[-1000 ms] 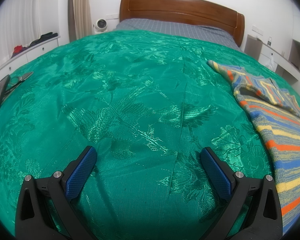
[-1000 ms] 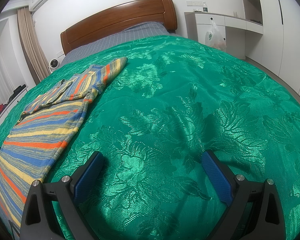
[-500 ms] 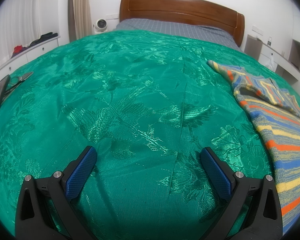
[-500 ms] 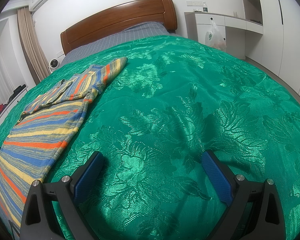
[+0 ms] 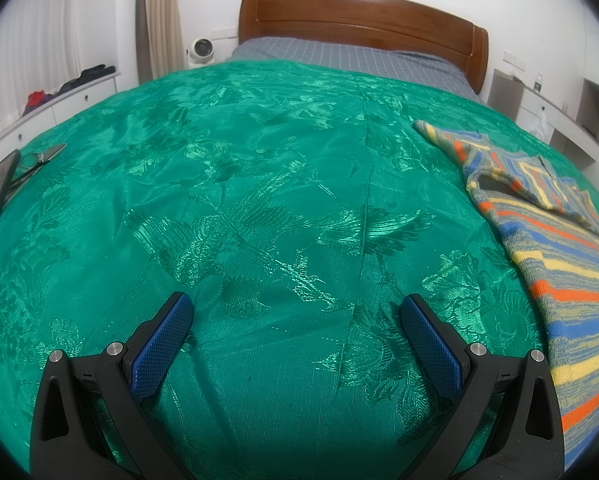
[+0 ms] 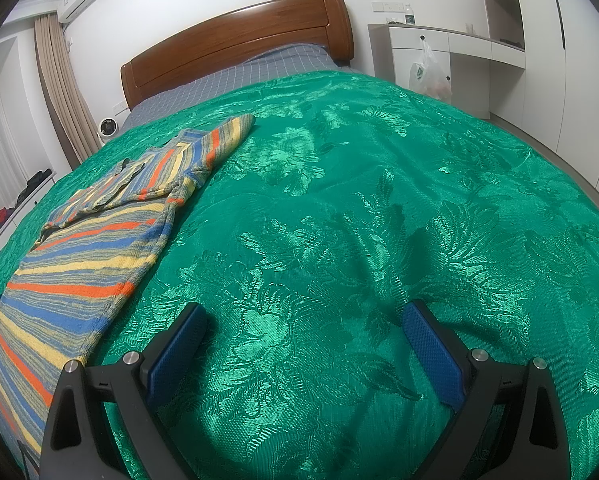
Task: Fold small clothes
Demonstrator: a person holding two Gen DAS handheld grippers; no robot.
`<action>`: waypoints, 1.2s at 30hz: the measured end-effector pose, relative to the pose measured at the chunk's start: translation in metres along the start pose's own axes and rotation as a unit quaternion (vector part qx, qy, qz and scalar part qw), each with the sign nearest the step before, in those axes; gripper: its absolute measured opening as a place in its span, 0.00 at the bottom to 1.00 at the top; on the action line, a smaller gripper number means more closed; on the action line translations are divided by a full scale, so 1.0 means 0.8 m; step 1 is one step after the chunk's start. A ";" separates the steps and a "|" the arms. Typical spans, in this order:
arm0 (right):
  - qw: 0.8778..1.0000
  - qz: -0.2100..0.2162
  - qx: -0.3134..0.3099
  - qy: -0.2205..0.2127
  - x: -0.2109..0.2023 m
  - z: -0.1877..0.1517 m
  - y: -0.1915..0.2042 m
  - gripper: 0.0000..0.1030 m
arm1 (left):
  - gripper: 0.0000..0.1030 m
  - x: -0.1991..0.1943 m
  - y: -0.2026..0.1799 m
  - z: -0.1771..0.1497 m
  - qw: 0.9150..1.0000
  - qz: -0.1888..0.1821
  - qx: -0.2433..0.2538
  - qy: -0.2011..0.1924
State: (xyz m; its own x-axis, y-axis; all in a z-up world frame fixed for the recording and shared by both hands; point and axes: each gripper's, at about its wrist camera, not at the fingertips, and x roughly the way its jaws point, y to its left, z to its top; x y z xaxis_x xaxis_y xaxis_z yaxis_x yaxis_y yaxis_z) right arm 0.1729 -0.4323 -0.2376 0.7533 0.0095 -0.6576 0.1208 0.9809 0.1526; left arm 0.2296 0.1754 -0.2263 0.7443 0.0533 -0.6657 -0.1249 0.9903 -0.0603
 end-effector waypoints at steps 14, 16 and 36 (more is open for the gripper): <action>0.995 -0.007 -0.047 0.091 -0.024 0.034 0.022 0.91 | 0.98 -0.038 0.008 0.017 0.995 -0.039 -0.008 0.093; 0.993 0.029 -0.071 0.089 -0.061 0.035 0.036 0.91 | 0.98 -0.076 0.008 0.004 0.987 -0.114 -0.036 0.110; 0.945 0.124 -0.051 0.297 -0.127 -0.101 0.099 0.04 | 0.01 -0.151 -0.082 -0.102 0.951 -0.128 0.117 0.255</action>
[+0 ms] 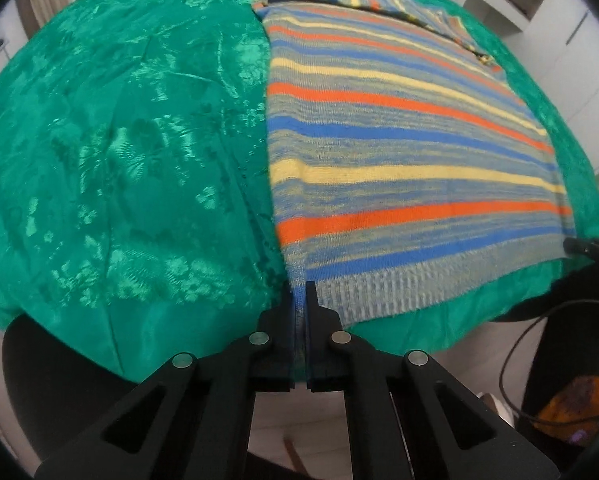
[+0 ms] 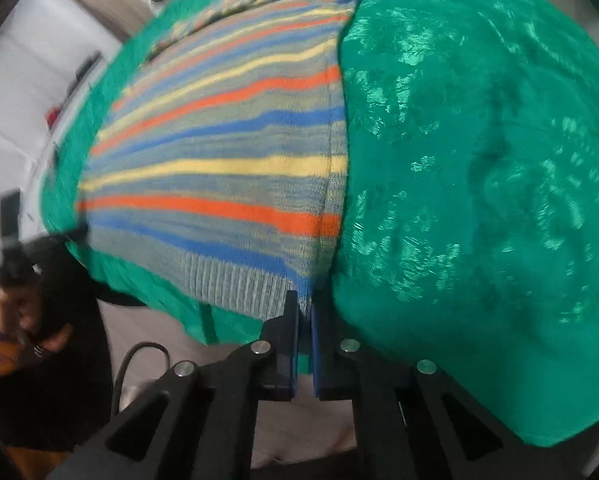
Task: Fold small clothes
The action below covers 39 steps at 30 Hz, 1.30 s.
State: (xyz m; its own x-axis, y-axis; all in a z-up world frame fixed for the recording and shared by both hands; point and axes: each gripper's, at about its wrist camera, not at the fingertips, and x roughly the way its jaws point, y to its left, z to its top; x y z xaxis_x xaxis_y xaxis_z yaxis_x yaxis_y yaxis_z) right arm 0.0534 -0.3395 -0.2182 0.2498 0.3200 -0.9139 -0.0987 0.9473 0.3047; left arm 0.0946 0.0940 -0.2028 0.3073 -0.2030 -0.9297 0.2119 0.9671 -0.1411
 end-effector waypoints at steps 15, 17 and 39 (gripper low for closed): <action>0.976 0.062 0.065 -0.197 -0.077 0.211 -0.042 0.04 | 0.00 -0.044 0.071 0.230 0.969 -0.142 -0.145 -0.145; 0.973 0.054 0.067 -0.214 -0.067 0.272 -0.050 0.04 | 0.00 -0.025 0.079 0.283 0.966 -0.133 -0.161 -0.150; 0.989 0.084 0.017 -0.119 0.019 0.472 -0.096 0.29 | 0.70 0.061 0.115 0.443 0.980 -0.134 -0.121 -0.081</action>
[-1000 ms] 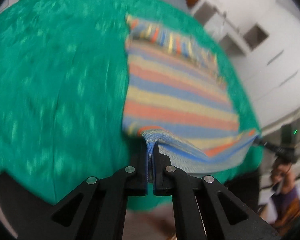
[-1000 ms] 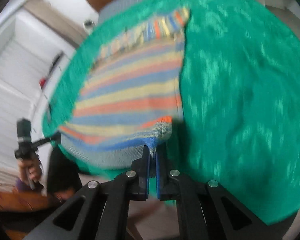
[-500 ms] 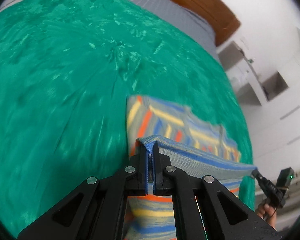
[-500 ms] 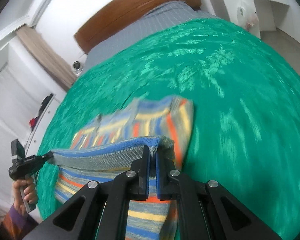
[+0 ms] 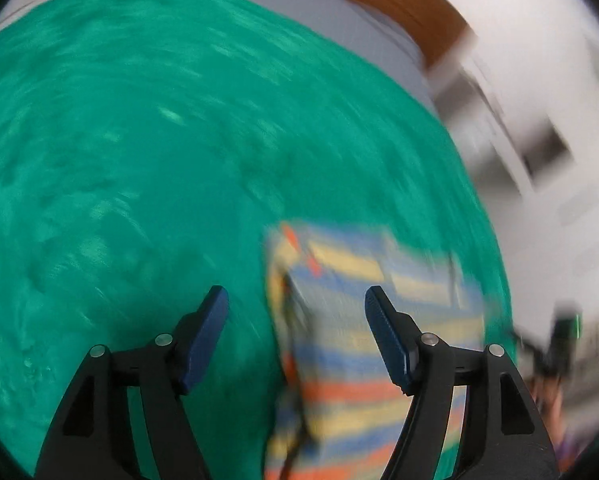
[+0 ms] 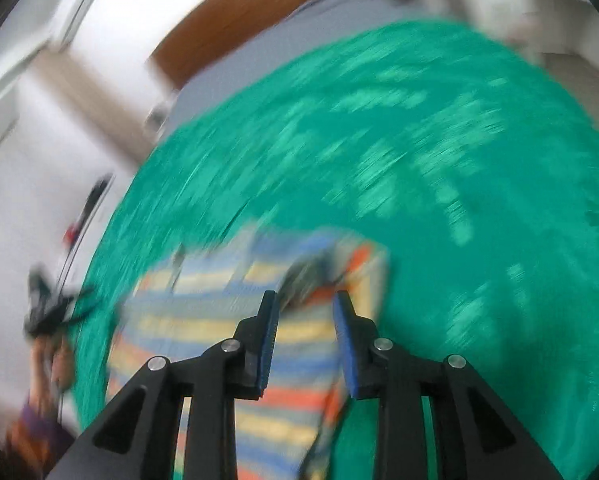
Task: Fold small clothes
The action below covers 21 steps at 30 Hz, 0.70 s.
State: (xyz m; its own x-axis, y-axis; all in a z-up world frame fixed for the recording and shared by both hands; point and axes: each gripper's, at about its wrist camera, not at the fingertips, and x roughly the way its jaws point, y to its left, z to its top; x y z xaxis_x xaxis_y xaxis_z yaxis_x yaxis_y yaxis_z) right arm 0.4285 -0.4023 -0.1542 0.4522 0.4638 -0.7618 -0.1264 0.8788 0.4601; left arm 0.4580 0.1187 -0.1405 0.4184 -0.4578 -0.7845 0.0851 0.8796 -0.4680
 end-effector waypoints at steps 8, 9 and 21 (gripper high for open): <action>0.994 0.007 -0.025 0.106 0.133 0.037 0.048 0.29 | 0.78 0.120 -0.081 -0.012 0.980 0.030 0.135 0.146; 0.996 -0.001 -0.017 0.088 0.140 0.047 0.050 0.29 | 0.78 0.124 -0.078 0.007 0.986 0.025 0.101 0.130; 0.997 0.003 -0.073 -0.010 0.066 0.019 0.079 0.40 | 0.83 0.051 -0.070 -0.006 0.998 -0.003 0.066 0.019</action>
State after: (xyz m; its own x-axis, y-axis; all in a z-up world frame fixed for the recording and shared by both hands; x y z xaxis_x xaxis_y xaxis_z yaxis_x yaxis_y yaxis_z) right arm 0.4575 -0.3242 -0.1583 0.4692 0.4675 -0.7492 -0.2553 0.8840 0.3918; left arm 0.4657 0.0500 -0.1481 0.3822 -0.4661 -0.7979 0.2071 0.8847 -0.4177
